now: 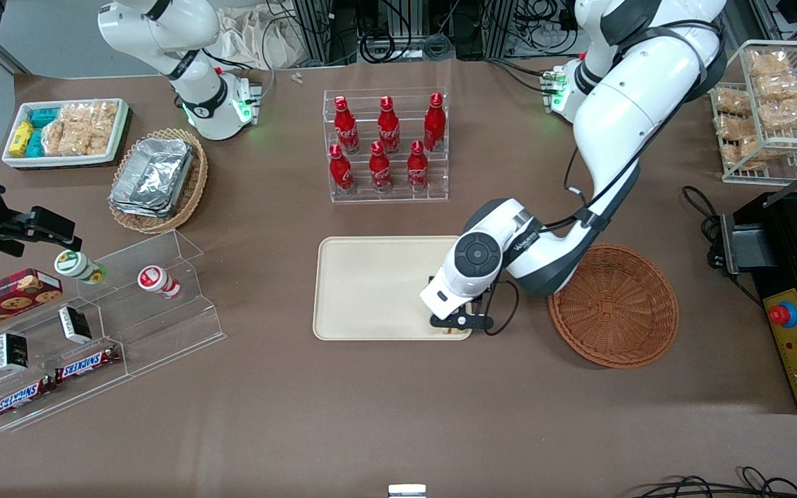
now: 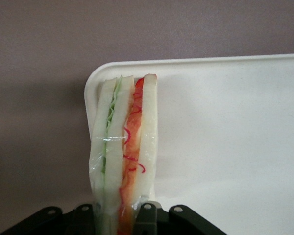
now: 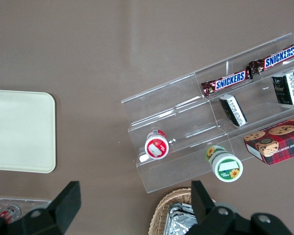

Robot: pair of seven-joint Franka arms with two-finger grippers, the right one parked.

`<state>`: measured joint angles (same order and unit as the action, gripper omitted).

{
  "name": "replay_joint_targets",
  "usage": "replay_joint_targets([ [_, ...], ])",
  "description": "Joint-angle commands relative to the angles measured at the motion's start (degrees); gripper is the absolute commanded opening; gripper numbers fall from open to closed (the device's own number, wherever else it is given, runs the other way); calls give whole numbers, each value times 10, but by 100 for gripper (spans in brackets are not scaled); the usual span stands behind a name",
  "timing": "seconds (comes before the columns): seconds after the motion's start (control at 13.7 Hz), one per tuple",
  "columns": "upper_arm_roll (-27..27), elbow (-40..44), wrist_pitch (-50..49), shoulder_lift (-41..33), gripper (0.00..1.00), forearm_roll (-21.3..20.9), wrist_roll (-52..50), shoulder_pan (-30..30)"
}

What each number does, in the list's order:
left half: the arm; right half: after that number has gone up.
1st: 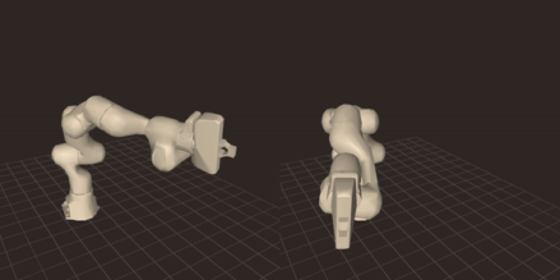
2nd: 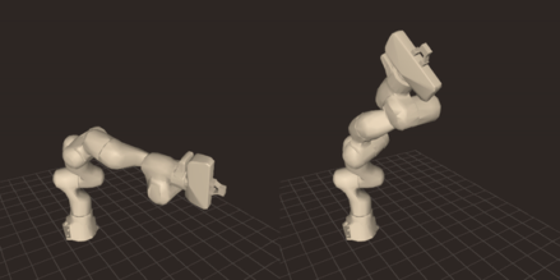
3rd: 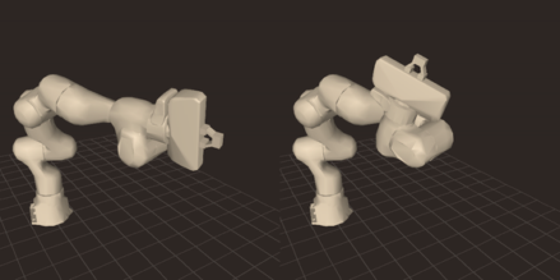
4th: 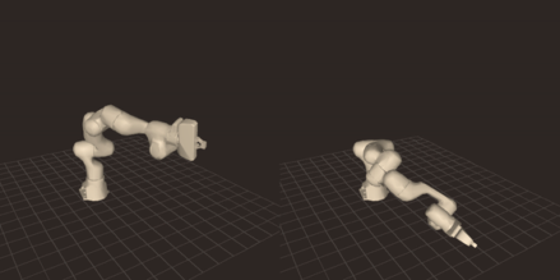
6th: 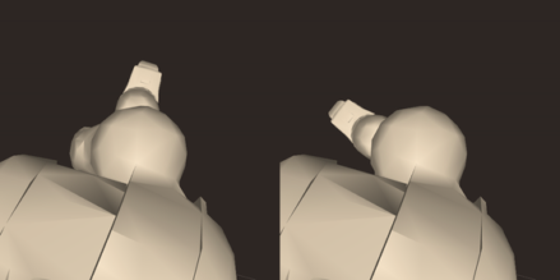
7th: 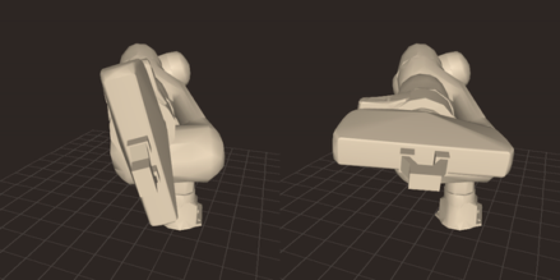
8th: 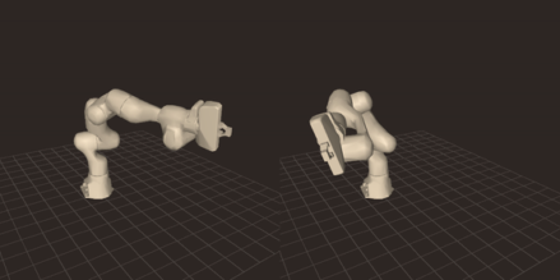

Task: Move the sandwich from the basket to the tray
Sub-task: 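Lower the sandwich onto the tray and open the left gripper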

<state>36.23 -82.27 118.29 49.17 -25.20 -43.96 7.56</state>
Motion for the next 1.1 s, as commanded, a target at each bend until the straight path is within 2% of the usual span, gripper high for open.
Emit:
replay_joint_targets([
  [0.0,-7,13,5,11,0,-18,-9,11],
  [0.22,-9,11,21,13,0,-18,-22,11],
  [0.29,-9,11,21,14,20,-18,-36,14],
  [0.37,-9,12,22,15,68,-18,-48,15],
  [0.44,-9,12,22,15,100,-18,-51,15],
  [0.73,-9,21,18,5,100,-16,-52,7],
  [1.02,-9,33,-9,-54,100,-16,-65,-25],
])
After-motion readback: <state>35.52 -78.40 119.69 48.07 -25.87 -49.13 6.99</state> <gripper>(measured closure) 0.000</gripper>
